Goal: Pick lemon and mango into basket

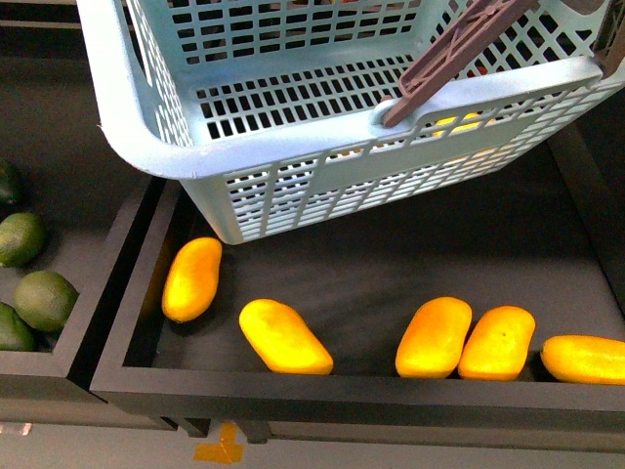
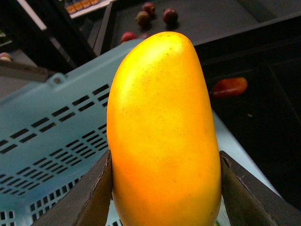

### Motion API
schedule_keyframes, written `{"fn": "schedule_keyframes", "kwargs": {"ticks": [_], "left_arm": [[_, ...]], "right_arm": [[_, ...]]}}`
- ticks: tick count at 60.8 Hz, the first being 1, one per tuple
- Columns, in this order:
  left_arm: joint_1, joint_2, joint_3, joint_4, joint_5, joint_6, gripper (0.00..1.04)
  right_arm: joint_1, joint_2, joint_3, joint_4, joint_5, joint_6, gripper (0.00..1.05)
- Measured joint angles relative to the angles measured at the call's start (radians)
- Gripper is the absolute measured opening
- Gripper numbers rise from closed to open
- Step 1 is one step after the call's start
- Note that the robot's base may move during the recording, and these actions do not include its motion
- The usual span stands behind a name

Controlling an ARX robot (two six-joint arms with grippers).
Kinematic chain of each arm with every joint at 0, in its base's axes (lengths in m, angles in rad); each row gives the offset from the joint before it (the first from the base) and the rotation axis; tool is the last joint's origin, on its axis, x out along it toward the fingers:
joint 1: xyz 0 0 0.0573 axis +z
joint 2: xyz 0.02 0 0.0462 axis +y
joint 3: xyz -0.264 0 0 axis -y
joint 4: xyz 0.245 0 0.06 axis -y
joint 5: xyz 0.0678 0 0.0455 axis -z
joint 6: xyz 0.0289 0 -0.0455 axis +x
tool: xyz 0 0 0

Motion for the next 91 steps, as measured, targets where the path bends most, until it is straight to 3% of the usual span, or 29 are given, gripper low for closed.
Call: {"fn": "schedule_keyframes", "kwargs": {"ticks": [16,32,54,59,65,87,91], "left_arm": [[0.002,0.000,0.000,0.000,-0.012,0.001,0.05],[0.002,0.000,0.000,0.000,-0.014,0.003,0.05],[0.000,0.002,0.000,0.000,0.000,-0.003,0.05],[0.000,0.002,0.000,0.000,0.001,-0.003,0.05],[0.000,0.002,0.000,0.000,0.001,-0.003,0.05],[0.000,0.002,0.000,0.000,0.002,-0.003,0.05],[0.000,0.002,0.000,0.000,0.002,-0.003,0.05]], "right_arm": [[0.050,0.074,0.037,-0.004,0.021,-0.005,0.56],[0.013,0.068,0.037,-0.020,0.027,0.019,0.97],[-0.153,-0.203,-0.161,-0.095,0.036,-0.002,0.96],[-0.209,-0.292,-0.325,0.180,-0.108,-0.154,0.81],[-0.234,-0.360,-0.462,0.367,-0.140,-0.257,0.66],[-0.238,-0.541,-0.741,0.449,-0.145,-0.338,0.04],[-0.238,-0.574,-0.773,0.449,-0.145,-0.343,0.02]]}}
